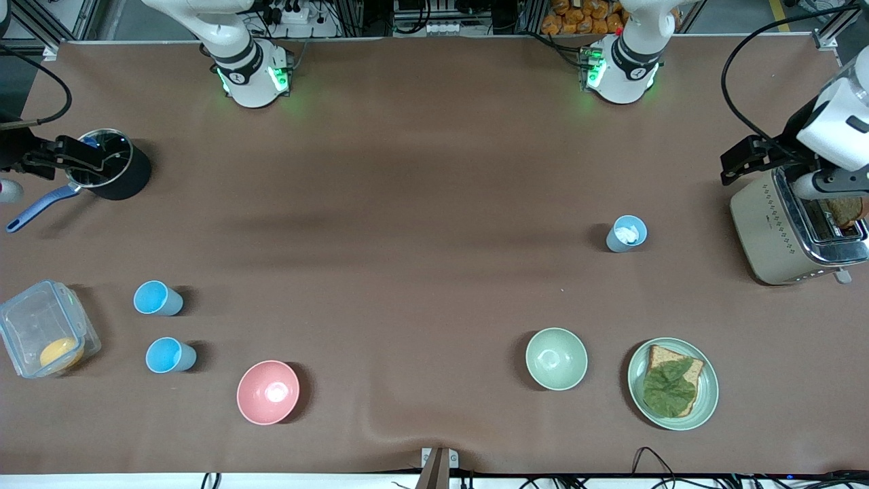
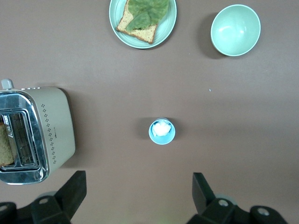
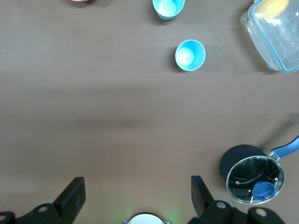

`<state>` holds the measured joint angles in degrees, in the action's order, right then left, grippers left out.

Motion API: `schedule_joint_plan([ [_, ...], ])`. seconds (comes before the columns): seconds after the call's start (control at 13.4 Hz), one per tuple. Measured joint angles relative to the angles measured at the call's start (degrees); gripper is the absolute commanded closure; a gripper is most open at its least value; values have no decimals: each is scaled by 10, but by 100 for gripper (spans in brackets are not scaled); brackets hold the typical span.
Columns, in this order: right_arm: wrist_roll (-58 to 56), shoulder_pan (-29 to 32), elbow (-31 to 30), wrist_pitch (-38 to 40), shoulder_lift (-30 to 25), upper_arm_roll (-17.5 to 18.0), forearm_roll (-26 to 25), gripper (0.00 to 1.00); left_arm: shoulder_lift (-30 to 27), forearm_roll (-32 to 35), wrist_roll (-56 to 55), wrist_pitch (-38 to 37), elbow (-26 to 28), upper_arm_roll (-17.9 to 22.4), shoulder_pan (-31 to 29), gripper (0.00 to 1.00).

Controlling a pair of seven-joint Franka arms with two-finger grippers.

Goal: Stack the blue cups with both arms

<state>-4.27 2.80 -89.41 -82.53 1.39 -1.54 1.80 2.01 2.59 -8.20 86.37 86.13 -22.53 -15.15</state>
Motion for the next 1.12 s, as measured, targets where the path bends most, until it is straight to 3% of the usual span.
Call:
schedule_joint_plan([
  [1.12,0,6,38,-4,30,-2,1,0,16,1,3,-9,-8,-3,2,0],
])
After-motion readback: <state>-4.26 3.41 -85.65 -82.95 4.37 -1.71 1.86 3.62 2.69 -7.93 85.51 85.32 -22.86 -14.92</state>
